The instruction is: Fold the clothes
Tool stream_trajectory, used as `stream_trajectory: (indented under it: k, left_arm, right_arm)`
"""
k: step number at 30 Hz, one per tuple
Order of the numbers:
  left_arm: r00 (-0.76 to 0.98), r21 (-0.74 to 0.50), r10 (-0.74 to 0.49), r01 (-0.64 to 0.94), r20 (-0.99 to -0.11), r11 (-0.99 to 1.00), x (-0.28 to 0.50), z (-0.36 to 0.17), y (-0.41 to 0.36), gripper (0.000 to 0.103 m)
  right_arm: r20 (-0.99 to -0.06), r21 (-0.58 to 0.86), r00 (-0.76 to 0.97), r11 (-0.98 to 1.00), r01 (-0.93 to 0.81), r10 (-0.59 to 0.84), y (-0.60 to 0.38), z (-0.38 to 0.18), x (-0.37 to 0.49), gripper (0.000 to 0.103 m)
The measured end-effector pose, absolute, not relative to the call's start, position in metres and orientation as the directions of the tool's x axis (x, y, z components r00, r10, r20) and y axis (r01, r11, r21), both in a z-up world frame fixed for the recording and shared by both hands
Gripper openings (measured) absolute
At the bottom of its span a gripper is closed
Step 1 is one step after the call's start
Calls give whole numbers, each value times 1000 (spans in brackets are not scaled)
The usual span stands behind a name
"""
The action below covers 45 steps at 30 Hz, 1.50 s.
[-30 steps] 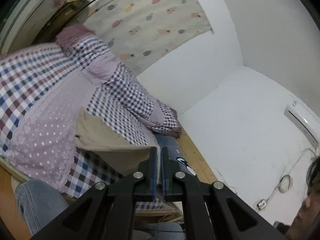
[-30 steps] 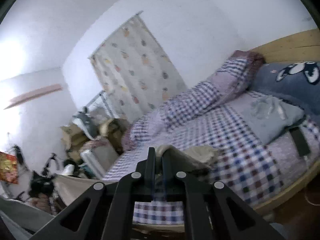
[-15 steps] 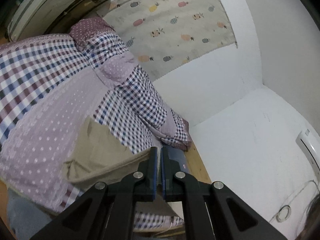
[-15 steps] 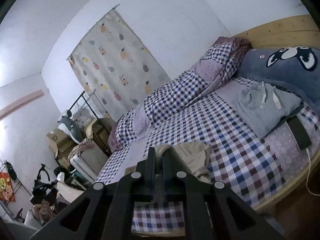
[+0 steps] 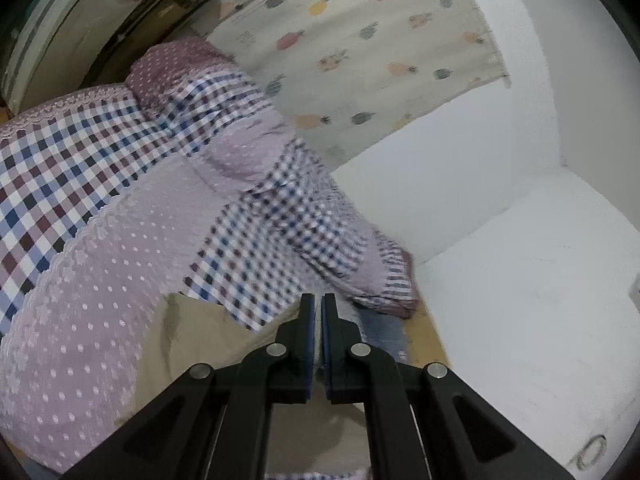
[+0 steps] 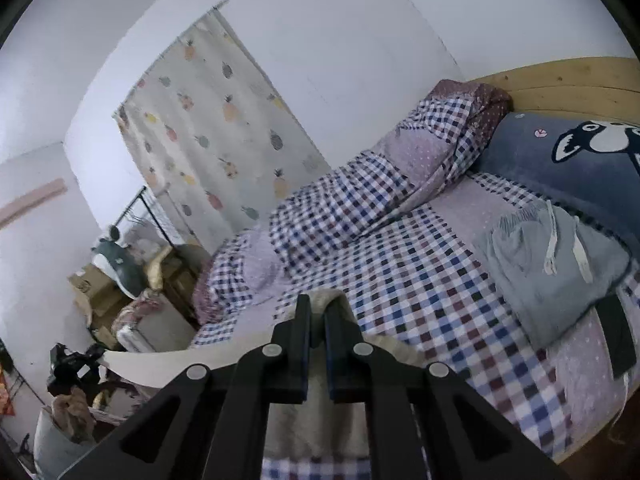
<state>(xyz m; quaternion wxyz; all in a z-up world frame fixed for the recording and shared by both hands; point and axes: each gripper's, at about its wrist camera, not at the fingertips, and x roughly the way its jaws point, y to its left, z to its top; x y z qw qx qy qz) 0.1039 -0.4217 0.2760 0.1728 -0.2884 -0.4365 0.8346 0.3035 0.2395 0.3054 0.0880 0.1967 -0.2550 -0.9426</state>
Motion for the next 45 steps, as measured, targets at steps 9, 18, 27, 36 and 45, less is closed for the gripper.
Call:
stream_trajectory:
  k: [9, 18, 27, 36, 45]
  left_arm:
    - [-679, -732, 459, 172, -573, -660, -44, 183, -395, 2]
    - [-530, -558, 345, 315, -775, -768, -155, 69, -369, 2]
    - [-530, -553, 338, 322, -778, -769, -165, 32, -385, 2]
    - [-584, -610, 376, 272, -719, -744, -136, 26, -424, 60]
    - [-628, -603, 406, 129, -664, -787, 13, 41, -418, 73]
  right_arm:
    - [-511, 466, -827, -884, -35, -236, 242, 251, 140, 5]
    - [-744, 368, -640, -917, -156, -190, 240, 125, -31, 5]
    - [-837, 334, -511, -922, -195, -195, 243, 36, -113, 5]
    - [-874, 294, -473, -894, -337, -110, 258, 10, -107, 44]
    - [-824, 264, -536, -961, -79, -182, 176, 60, -47, 51]
